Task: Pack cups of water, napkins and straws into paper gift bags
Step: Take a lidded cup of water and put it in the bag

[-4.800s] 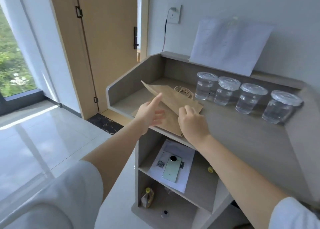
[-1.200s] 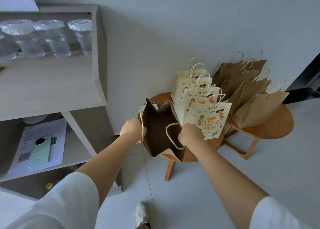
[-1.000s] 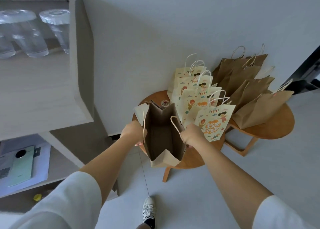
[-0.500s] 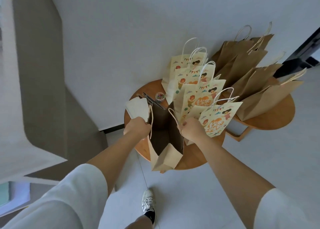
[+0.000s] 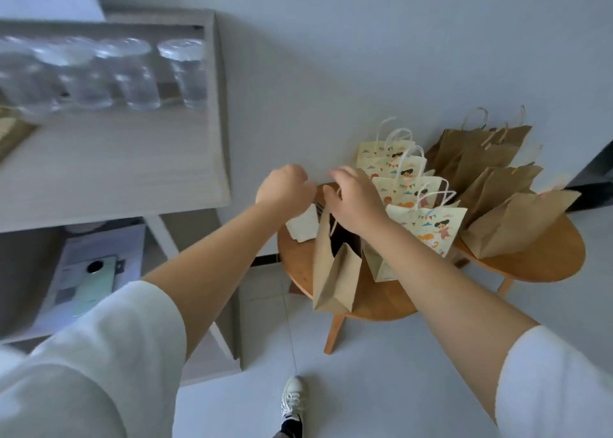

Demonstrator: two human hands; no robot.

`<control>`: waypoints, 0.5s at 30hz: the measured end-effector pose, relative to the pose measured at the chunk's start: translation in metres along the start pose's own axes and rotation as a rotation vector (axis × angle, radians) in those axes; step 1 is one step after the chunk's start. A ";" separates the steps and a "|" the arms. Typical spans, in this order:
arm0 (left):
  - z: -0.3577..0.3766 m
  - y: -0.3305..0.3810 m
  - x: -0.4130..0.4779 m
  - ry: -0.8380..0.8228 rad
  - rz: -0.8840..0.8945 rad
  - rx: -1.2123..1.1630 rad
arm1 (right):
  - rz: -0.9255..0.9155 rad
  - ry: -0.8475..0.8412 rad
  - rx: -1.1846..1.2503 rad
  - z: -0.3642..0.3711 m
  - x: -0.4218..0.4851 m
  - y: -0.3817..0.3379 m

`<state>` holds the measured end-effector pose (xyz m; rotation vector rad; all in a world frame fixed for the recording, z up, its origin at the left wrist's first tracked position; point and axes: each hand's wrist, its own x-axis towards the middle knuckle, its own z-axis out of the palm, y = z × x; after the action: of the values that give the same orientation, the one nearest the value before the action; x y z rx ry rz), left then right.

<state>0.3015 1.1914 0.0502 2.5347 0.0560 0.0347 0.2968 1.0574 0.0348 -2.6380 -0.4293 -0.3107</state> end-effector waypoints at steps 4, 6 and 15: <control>-0.067 -0.007 -0.030 0.239 0.018 -0.043 | -0.139 0.023 0.053 -0.015 0.007 -0.055; -0.098 -0.019 -0.038 0.318 -0.017 -0.045 | -0.215 0.038 0.053 -0.017 0.015 -0.083; -0.174 -0.106 -0.011 0.409 -0.207 0.007 | -0.384 0.047 0.074 -0.003 0.090 -0.171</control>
<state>0.2801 1.3775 0.1328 2.4758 0.4794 0.4698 0.3208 1.2236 0.1300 -2.4587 -0.9148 -0.4645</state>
